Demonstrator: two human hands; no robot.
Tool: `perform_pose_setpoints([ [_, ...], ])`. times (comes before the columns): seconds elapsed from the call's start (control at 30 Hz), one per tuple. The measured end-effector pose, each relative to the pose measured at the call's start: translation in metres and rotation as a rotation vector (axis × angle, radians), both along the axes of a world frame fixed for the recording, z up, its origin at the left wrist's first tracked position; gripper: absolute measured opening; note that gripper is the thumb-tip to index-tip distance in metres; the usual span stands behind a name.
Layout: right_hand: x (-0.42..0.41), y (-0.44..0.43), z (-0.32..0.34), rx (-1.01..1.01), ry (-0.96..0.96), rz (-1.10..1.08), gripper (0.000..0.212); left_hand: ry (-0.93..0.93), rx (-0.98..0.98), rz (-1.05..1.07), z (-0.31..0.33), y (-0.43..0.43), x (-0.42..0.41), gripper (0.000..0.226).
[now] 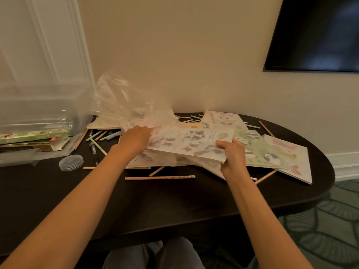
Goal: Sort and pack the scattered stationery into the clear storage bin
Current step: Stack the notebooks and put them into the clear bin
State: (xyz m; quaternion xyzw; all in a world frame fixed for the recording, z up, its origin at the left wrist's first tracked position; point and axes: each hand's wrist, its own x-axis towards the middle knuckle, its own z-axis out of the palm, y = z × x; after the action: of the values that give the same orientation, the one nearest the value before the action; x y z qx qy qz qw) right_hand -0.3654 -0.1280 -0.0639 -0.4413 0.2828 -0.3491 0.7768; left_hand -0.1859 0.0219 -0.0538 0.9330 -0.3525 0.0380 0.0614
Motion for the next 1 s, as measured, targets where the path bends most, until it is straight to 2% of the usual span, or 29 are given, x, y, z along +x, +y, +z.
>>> perform_pose_setpoints([
  [0.13,0.004,0.01,-0.003,-0.043,0.005,-0.076,0.032,0.0,0.072,0.048,0.0,0.003,-0.012,0.018],
  [0.2,0.011,0.022,-0.006,-0.096,0.037,-0.123,0.029,-0.046,0.092,0.045,0.004,0.0,-0.022,0.03],
  [0.27,0.021,0.037,-0.01,-0.145,0.063,-0.135,0.033,-0.096,0.082,0.009,0.008,-0.004,-0.029,0.016],
  [0.33,0.036,0.051,-0.015,-0.169,0.088,-0.085,0.036,-0.112,0.075,-0.034,0.009,-0.008,-0.032,0.013],
  [0.4,0.054,0.061,-0.02,-0.166,0.124,0.015,0.049,-0.117,0.077,-0.04,0.009,-0.009,-0.032,0.014],
  [0.57,0.067,0.053,-0.023,0.119,0.104,0.324,0.042,-0.08,0.045,-0.051,-0.001,-0.006,-0.022,0.01],
  [0.67,0.062,0.048,-0.025,0.156,0.128,0.394,0.041,-0.017,-0.075,-0.063,-0.011,-0.014,-0.016,0.019],
  [0.83,0.077,0.047,-0.026,0.182,0.062,0.339,0.04,-0.012,-0.382,-0.148,-0.009,-0.032,-0.023,0.034],
  [0.9,0.087,0.047,-0.025,0.213,0.044,0.317,0.037,-0.013,-0.424,-0.175,-0.008,-0.034,-0.021,0.036],
  [1.0,0.109,0.048,-0.026,0.142,0.057,0.283,0.035,0.015,-0.468,-0.223,-0.009,-0.032,-0.018,0.039],
])
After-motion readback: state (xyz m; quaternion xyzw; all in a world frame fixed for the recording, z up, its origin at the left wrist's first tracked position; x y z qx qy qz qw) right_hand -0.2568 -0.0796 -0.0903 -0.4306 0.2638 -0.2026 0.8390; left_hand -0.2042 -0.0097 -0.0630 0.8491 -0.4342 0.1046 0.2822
